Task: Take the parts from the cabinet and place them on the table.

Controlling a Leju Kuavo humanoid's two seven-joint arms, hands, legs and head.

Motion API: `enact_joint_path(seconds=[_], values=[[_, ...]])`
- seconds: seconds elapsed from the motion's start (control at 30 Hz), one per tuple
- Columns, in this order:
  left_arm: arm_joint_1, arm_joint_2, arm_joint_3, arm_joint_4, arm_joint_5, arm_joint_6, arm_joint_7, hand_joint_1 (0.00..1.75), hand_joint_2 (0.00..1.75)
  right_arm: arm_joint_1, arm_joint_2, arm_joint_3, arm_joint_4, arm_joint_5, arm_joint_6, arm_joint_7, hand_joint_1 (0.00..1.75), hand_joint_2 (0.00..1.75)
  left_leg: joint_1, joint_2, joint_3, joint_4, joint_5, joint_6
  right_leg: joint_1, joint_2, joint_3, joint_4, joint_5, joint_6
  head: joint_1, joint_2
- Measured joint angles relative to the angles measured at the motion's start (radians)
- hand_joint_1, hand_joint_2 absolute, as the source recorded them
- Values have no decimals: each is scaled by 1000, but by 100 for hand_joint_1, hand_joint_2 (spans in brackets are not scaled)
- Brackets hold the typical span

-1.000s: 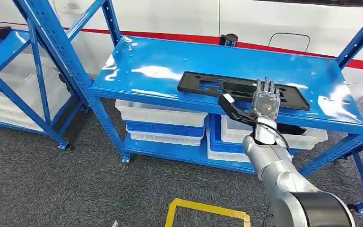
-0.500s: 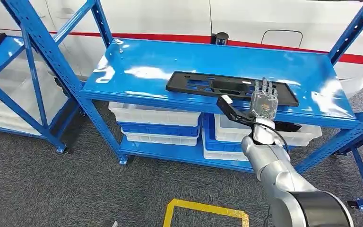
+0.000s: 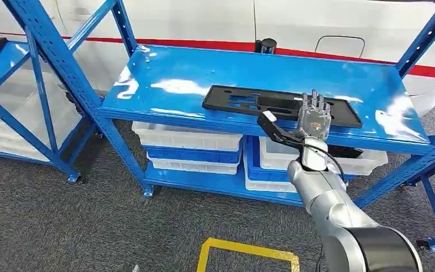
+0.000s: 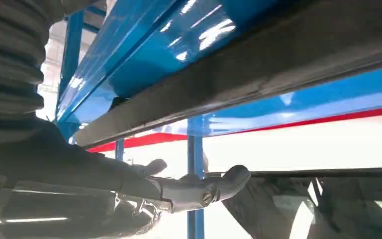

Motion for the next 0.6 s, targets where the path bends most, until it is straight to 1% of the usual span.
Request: enact_joint_path(seconds=[0.3, 0.6], values=[[1, 0, 0, 3, -12, 0, 3, 0, 0, -38, 5, -8, -45, 0, 2, -3, 0, 175, -2, 0, 0, 0, 0, 1, -1, 0, 0, -1, 0, 0, 0, 0], [1, 0, -2, 4, -28, -10, 12, 0, 0, -51, 0, -13, -58, 0, 14, 5, 0, 175, -2, 0, 0, 0, 0, 1, -1, 0, 0, 0, 0, 0, 0, 0]])
